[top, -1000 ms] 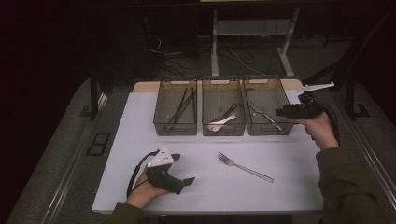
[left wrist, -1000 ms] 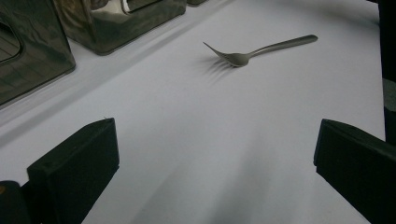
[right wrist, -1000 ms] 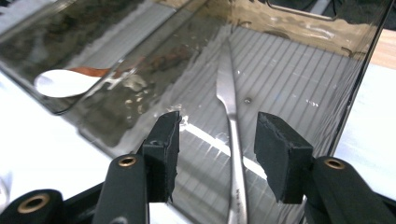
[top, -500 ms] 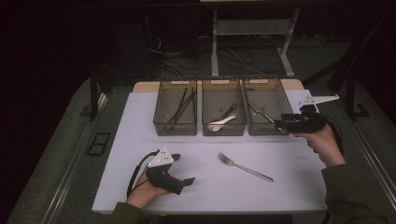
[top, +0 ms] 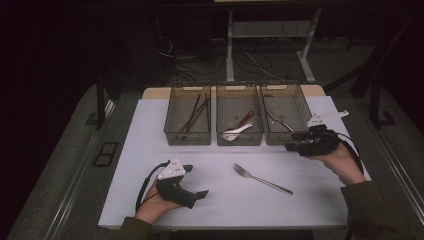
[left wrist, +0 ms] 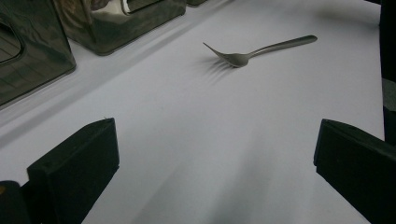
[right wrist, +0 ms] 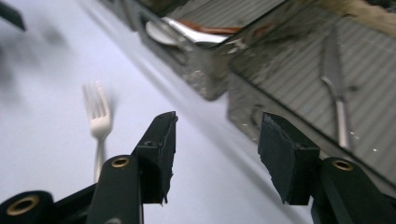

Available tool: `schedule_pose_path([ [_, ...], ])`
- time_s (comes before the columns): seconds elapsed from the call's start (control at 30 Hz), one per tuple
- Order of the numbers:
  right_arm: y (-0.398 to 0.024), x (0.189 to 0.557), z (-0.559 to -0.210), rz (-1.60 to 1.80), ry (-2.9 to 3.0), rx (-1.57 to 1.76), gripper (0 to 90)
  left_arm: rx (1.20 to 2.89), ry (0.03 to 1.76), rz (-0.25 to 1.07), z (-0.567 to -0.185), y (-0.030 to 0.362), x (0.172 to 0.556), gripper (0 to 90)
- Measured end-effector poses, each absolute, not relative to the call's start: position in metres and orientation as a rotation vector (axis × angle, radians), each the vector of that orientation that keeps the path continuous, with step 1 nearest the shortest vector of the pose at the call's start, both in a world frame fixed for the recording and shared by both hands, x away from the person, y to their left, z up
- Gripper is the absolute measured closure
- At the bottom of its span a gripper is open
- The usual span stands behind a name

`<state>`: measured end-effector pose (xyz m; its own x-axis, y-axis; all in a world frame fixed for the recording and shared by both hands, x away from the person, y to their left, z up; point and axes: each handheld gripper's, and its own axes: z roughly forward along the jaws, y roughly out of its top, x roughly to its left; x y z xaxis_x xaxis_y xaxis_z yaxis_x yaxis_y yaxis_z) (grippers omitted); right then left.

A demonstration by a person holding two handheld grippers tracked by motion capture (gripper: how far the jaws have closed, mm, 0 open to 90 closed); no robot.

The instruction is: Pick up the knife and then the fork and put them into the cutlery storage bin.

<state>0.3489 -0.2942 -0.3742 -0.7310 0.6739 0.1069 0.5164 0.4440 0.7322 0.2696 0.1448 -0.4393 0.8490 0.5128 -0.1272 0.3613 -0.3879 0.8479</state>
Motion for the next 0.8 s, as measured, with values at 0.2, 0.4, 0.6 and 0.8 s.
schedule_pose_path([
  [0.2,-0.281,0.346,-0.377,1.108,2.573,1.005,46.0,2.019,0.639,0.19,-0.439,0.145,0.269,0.0],
  [0.4,-0.267,0.342,-0.377,1.035,2.642,0.984,46.5,2.019,0.638,0.189,-0.439,0.145,0.27,0.0],
  [0.6,-0.251,0.338,-0.378,0.939,2.733,0.95,50.6,2.024,0.636,0.19,-0.439,0.144,0.27,0.0],
  [0.8,-0.23,0.334,-0.383,0.821,2.837,0.885,54.4,2.029,0.634,0.188,-0.44,0.144,0.27,0.0],
])
